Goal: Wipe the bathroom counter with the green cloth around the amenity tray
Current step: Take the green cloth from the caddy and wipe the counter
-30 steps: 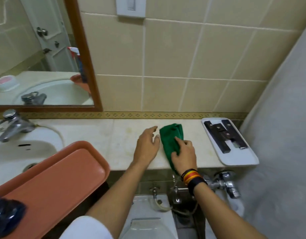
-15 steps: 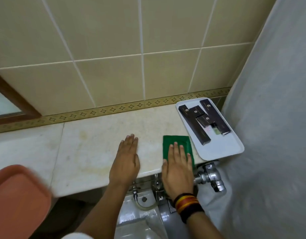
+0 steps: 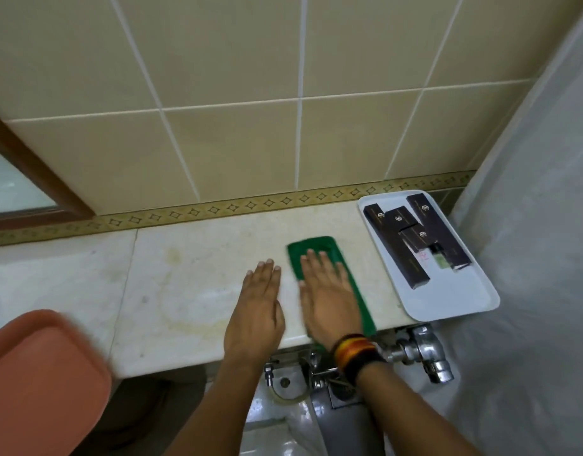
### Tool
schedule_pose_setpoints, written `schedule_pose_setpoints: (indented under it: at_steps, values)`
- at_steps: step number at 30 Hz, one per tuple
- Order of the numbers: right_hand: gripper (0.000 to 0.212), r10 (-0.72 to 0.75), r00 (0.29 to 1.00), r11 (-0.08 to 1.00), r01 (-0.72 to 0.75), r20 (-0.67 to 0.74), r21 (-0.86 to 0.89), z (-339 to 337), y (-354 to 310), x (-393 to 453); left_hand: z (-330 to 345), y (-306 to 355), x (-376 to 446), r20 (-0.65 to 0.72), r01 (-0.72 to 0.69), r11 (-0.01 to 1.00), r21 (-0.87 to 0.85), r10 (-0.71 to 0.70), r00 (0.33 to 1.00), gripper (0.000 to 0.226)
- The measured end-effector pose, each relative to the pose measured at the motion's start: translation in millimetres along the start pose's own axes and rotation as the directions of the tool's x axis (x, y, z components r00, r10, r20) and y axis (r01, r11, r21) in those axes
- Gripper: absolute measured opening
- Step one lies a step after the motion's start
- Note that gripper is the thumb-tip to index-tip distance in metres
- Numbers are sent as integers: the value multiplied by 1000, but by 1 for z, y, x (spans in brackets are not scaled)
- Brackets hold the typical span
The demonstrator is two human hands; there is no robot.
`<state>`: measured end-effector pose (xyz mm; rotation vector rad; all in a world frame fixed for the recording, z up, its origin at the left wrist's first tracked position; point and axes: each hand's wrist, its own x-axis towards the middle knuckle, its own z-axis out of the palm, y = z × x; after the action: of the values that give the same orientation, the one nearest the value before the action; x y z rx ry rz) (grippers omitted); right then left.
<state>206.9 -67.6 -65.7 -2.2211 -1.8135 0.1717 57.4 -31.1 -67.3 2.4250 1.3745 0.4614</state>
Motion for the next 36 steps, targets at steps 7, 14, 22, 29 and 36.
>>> schedule_pose_setpoints:
  at_steps: [7, 14, 22, 29, 36]
  values:
    - [61, 153, 988, 987, -153, 1, -46, -4, 7, 102, 6, -7, -1, -43, -2, 1000, -18, 1, 999, 66]
    - [53, -115, 983, 938, 61, 141, 341, -1, -58, 41, -20, 5, -13, -229, 138, 949, -284, -207, 951, 61]
    - [67, 163, 987, 941, -157, 3, 300, -15, 32, 31, 18, 56, 44, -54, 295, 954, 54, -292, 955, 69]
    - [65, 111, 991, 968, -91, -76, 233, -4, 43, 37, -23, -54, 10, -111, 404, 899, 168, -390, 914, 68]
    - [64, 139, 987, 968, -117, -86, 224, 1, 44, 41, -87, -161, 15, -195, 669, 715, 204, -640, 744, 68]
